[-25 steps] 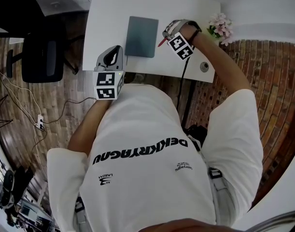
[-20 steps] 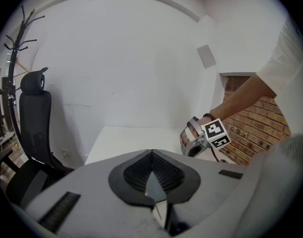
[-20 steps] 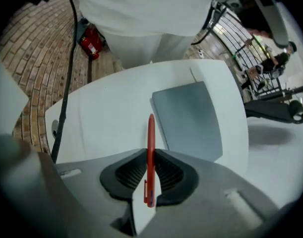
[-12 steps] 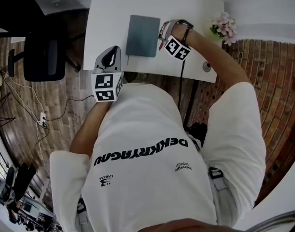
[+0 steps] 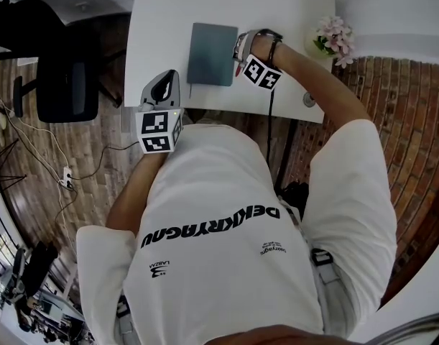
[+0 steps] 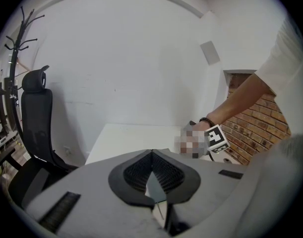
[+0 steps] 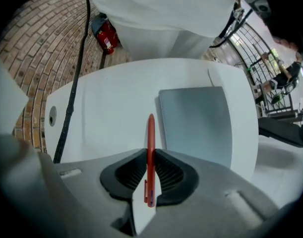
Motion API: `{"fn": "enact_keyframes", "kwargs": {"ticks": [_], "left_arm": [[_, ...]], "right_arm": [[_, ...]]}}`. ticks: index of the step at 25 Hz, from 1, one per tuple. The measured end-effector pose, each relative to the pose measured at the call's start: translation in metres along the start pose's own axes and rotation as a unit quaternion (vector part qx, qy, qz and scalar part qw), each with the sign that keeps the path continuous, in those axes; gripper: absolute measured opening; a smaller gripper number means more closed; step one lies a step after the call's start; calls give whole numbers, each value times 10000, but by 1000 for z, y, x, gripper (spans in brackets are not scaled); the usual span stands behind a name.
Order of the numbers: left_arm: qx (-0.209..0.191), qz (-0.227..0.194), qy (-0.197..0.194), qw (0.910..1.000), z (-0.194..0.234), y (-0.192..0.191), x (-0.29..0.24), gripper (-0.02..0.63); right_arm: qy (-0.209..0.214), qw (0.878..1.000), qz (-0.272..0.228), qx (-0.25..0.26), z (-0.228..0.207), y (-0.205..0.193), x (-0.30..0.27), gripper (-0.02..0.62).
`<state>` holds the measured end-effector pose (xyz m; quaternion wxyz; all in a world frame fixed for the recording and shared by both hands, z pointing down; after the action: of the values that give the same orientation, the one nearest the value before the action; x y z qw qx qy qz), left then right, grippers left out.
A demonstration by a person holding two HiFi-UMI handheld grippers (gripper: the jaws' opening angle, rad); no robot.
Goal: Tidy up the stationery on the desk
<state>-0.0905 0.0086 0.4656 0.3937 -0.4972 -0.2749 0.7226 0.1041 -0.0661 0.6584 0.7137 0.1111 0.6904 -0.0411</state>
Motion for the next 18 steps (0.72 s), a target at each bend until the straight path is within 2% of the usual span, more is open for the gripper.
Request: {"fn": "enact_keyframes", "kwargs": {"ticks": [11,18], "left_arm": [[66,71,33,9999,5,-3,-4,-2],[87,77,20,9999,8,-2,-5,-2]], "right_arm": [[-346,9983,157,449,-6,-1,-9,52],[-320,9989,162,297,-6,-2,-10,91]]}}
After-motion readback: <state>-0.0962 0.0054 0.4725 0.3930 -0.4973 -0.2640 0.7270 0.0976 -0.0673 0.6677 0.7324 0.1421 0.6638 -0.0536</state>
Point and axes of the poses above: the fingertips, and each gripper's own axes: x backward along the fingers, z to its left, y out of its top, the point moved 2 cm from there along x, backward along the fingers, and after that the axes turned 11 degrees about x, right-handed, at the moved point
